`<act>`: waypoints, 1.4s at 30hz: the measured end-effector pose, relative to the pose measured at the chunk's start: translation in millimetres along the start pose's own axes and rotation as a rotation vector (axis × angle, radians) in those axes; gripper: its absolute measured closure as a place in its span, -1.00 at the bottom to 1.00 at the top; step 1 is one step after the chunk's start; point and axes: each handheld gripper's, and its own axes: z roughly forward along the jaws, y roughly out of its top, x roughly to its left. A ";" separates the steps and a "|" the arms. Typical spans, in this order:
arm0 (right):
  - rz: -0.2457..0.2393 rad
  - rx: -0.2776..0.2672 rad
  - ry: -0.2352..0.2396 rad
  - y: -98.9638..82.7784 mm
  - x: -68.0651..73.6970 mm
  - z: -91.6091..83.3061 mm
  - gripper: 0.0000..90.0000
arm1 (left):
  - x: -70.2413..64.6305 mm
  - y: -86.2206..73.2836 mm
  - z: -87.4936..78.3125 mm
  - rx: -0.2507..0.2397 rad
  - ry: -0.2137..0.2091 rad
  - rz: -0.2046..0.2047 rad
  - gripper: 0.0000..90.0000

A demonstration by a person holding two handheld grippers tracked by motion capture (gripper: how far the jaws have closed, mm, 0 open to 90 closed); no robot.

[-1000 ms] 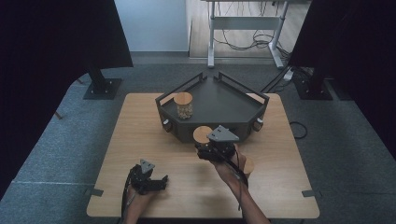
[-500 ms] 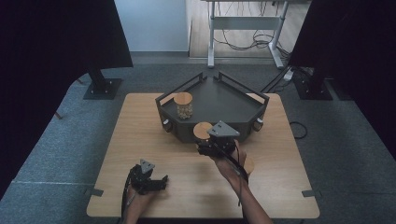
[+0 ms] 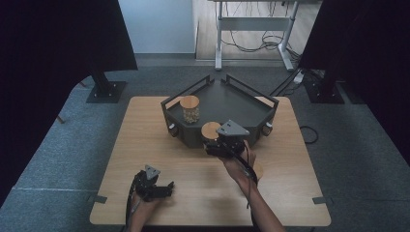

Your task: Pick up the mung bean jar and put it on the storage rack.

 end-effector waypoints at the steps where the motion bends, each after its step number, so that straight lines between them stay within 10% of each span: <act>1: -0.003 0.001 -0.002 0.7 -0.4 0.5 -0.48 | 0.0 0.0 0.0 0.000 0.000 0.000 -0.95; 42: -0.021 -0.008 -0.056 30.1 -25.8 21.7 -0.48 | -0.1 0.0 0.0 -0.001 0.000 0.000 -0.95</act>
